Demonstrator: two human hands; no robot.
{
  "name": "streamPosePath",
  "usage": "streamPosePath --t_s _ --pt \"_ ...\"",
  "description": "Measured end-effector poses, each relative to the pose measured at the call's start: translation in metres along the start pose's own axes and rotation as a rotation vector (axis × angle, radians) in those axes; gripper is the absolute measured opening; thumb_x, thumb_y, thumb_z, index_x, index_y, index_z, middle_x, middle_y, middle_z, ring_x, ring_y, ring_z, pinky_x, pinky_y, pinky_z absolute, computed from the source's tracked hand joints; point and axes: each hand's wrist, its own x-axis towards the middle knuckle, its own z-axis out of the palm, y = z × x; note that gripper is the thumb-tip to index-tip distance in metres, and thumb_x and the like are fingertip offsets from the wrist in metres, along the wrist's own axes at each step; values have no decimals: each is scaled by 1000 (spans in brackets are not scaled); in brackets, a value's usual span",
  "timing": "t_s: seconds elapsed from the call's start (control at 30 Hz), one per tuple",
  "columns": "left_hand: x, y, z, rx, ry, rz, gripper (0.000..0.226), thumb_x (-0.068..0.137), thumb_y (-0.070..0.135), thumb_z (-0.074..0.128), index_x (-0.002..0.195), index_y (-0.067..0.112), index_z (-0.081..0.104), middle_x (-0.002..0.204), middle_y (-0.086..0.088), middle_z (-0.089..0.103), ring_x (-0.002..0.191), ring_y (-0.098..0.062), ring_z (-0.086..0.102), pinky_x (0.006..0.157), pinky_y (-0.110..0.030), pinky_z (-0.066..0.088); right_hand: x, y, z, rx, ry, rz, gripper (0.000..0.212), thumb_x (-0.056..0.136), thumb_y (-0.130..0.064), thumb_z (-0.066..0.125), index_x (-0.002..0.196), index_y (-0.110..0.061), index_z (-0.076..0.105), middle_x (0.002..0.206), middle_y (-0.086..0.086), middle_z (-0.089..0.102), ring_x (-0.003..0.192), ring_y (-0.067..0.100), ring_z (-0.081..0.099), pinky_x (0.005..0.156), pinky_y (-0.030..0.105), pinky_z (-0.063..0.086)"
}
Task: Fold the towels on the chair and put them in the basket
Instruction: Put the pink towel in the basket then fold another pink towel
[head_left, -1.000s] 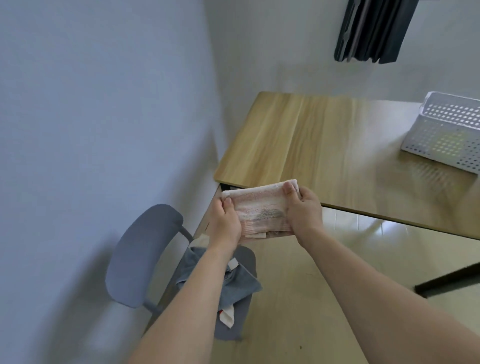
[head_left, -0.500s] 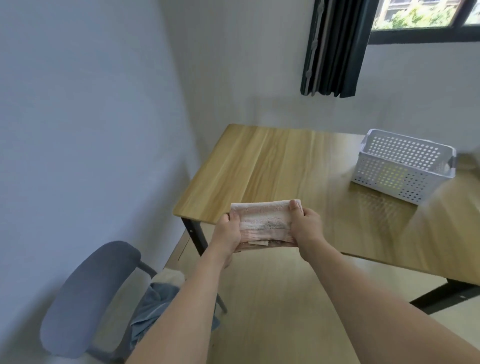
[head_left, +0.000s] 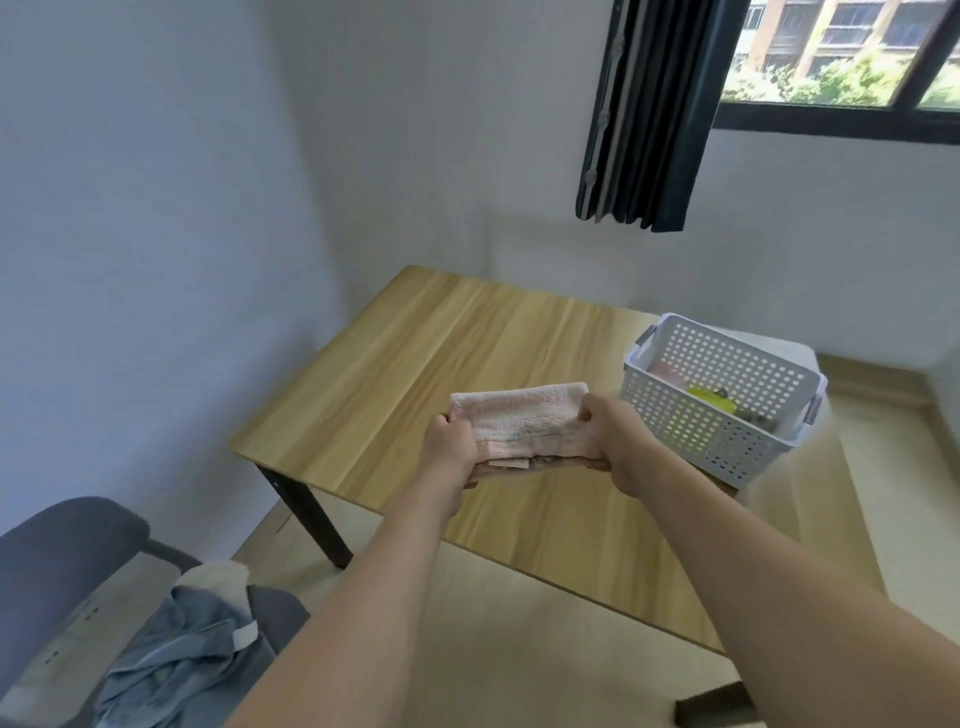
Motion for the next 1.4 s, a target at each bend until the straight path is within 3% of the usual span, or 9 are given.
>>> streamPosePath --t_s 0.2,0.33,0.6,0.73,0.9,1.07,1.23,1.33,1.4 --pt "-2 15 107 -72 -62 28 15 88 17 44 97 15 55 84 -4 58 64 -18 55 52 -24 41 65 -7 -107 -48 11 -71 32 89 -3 39 116 -19 42 91 7 53 72 21 55 56 35 51" --pt "-7 29 170 -41 -1 88 37 88 18 48 120 34 36 104 -4 64 89 -22 65 81 -44 56 104 -19 -170 -141 -60 -144 21 90 -7 42 99 -23 51 98 14 59 81 30 60 82 56 54" --pt "-2 62 278 303 3 339 23 89 6 43 80 21 59 76 3 57 59 -15 50 59 -33 46 163 -61 -266 -391 -87 -412 12 95 -15 44 100 -22 52 85 1 49 67 15 45 57 27 38" --pt "29 87 342 403 97 385 23 90 10 41 96 19 61 101 0 61 80 -17 60 62 -27 45 217 -89 -295 -659 35 -604 22 89 -6 44 106 -16 55 93 2 52 83 23 49 68 28 35" --pt "90 92 425 591 272 245 27 91 7 42 117 9 49 126 -14 43 100 -31 55 78 -33 43 321 -89 -302 -1134 -44 -813 39 85 2 42 123 -6 46 111 15 56 99 33 54 71 32 37" --pt "151 54 488 896 246 -13 38 94 4 39 131 -3 36 135 -22 36 120 -31 49 91 -33 45 396 -26 -290 -1583 -246 -942 54 92 -8 43 142 3 25 137 20 43 119 32 46 98 34 37" --pt "200 19 511 1000 297 -195 47 93 6 40 137 -6 29 145 -30 22 127 -37 44 96 -36 42 431 -1 -284 -1620 -309 -884 48 75 -14 72 115 4 52 111 19 57 98 29 62 79 29 50" --pt "214 5 513 930 326 -305 43 92 3 39 134 0 31 140 -24 25 120 -37 50 90 -40 46 443 8 -273 -1716 -357 -903 68 51 -25 86 104 11 61 96 23 62 83 28 65 67 28 53" --pt "226 -8 512 951 332 -319 41 92 3 39 132 2 33 136 -22 31 117 -36 53 89 -42 47 450 10 -269 -1661 -397 -798 68 70 -18 78 124 11 47 118 28 54 102 32 62 76 32 53"
